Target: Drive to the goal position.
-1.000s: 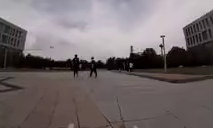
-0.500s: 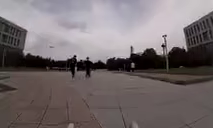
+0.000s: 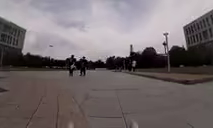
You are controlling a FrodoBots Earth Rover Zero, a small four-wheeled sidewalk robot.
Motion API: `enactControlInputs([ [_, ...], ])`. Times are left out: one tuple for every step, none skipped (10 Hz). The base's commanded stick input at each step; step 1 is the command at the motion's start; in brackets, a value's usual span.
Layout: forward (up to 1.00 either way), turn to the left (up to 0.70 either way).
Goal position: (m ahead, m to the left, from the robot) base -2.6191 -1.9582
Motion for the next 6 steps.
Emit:
enactControlInputs([
  [0.70, 0.00],
  [0.70, 0.00],
  [0.70, 0.00],
  [0.70, 0.00],
  [0.70, 0.00],
  [0.70, 0.00],
])
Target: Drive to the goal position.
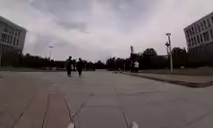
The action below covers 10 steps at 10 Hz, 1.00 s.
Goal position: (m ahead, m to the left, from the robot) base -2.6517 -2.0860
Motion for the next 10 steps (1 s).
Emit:
enactControlInputs([
  [0.70, 0.00],
  [0.70, 0.00],
  [0.70, 0.00],
  [0.70, 0.00],
  [0.70, 0.00],
  [0.70, 0.00],
  [0.70, 0.00],
  [0.70, 0.00],
  [0.70, 0.00],
  [0.70, 0.00],
])
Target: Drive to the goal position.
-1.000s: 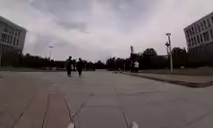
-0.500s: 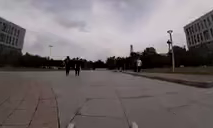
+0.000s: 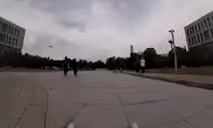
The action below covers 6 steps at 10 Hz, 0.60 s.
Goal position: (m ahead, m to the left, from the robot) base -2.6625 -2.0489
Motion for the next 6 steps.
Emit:
enactControlInputs([
  [0.70, 0.00],
  [0.70, 0.00],
  [0.70, 0.00],
  [0.70, 0.00],
  [0.70, 0.00],
  [0.70, 0.00],
])
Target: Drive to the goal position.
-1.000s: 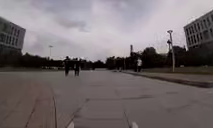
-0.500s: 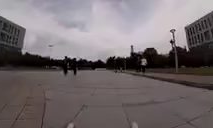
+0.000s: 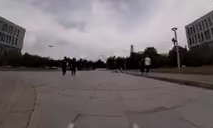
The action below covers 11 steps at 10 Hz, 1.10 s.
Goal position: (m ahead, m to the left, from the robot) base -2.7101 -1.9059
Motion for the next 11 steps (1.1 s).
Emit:
enactControlInputs([
  [0.70, 0.00],
  [0.70, 0.00],
  [0.70, 0.00],
  [0.70, 0.00],
  [0.70, 0.00],
  [0.70, 0.00],
  [0.70, 0.00],
  [0.70, 0.00],
  [0.70, 0.00],
  [0.70, 0.00],
  [0.70, 0.00],
])
